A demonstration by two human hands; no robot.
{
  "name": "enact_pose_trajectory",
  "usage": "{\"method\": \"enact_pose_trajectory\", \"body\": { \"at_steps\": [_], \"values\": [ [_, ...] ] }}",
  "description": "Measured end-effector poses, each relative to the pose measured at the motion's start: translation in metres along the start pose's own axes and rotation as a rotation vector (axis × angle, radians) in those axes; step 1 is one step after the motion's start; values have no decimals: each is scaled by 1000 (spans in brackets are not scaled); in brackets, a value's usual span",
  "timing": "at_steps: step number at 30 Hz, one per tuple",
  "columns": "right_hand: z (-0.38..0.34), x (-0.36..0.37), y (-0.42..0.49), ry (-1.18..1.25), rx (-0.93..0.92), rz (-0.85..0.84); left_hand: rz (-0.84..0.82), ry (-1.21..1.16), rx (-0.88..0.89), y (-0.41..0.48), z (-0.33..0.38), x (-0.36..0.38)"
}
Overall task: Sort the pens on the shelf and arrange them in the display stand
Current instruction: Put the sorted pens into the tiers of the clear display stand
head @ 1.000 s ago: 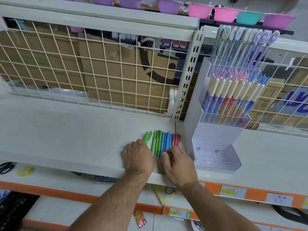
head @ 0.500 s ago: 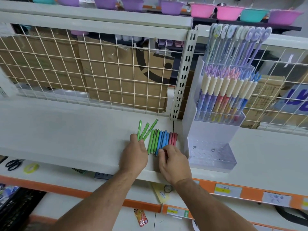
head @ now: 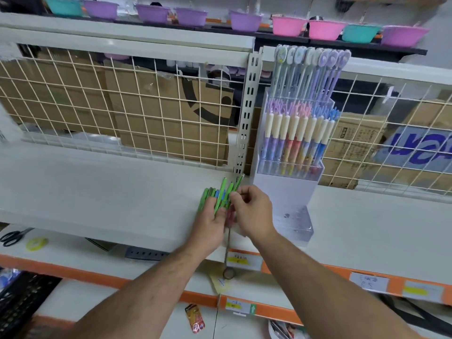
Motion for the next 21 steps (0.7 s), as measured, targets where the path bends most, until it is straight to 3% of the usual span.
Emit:
{"method": "enact_pose_trajectory", "body": {
  "at_steps": [7,12,21],
  "values": [
    [1,-40,2,42,23,-73,-102,-68,-15,-1,6,26],
    [-3,-60,4,45,13,-82,-54,-147,-21,2,4,32],
    [-12,-87,18,-97,-41,-65,41,-73,-86,7,-11,24]
  ]
}}
Point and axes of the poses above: each hand's wrist, its own y-axis towards the middle knuckle, its own x-axis out of the palm, z = x × y, the point moved 1 cm from there along y, towards the middle knuckle, and after that the axes turned 5 degrees about -x, right-handed, at the moved point
